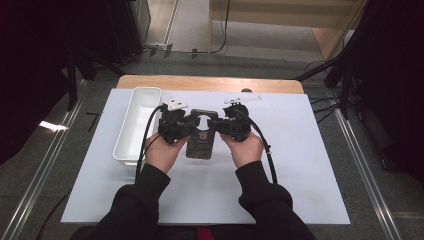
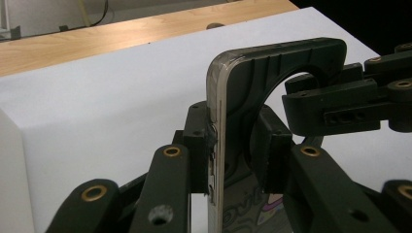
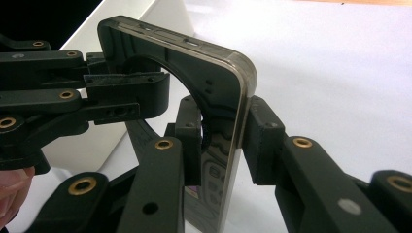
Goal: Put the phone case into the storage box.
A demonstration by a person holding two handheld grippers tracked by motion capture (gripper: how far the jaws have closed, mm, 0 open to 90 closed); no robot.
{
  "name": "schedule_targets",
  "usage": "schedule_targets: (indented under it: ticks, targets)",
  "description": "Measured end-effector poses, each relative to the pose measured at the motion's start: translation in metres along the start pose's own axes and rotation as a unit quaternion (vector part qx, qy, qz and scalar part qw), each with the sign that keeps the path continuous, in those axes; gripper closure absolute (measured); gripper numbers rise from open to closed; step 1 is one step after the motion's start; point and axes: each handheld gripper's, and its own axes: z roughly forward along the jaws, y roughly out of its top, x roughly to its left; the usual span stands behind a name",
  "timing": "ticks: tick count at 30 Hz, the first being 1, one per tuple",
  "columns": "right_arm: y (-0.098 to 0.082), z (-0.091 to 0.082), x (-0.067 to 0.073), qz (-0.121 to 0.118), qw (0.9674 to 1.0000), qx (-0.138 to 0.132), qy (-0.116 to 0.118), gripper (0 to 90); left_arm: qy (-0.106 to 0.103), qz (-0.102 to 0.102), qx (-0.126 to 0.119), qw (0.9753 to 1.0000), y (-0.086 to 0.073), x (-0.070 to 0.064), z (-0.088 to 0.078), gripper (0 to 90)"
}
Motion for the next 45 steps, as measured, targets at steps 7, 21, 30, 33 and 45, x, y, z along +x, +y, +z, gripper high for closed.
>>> schedule_targets:
  ticks: [7,21,30,33,45]
  targets:
    - [0.0001,-0.0002,0.0,0.0,1.0,-0.005,0.002,70.0,-0.012,-0.004,-0.005,0.9999,0.0005,0.0027,-0.0011,72.0]
    - [0.0001,-0.0013,-0.0016,-0.012,0.9999,-0.007,0.007,68.1,-0.031,-0.011,0.002,0.9995,0.0015,0.0059,-0.0014,72.6]
    - [0.0004,-0.0025,-0.0036,-0.012,0.9998,-0.006,0.014,63.3,-0.031,-0.002,-0.002,0.9995,0.0026,0.0031,-0.0029,72.5]
    - [0.0,-0.003,-0.0035,-0.021,0.9995,-0.011,0.02,62.3,-0.032,0.005,-0.005,0.9995,0.0026,0.0025,-0.0039,72.5]
    - [-0.0027,-0.0086,-0.0039,-0.045,0.9987,-0.007,0.023,56.8,-0.038,0.004,-0.004,0.9993,0.0029,0.0021,-0.0029,72.4]
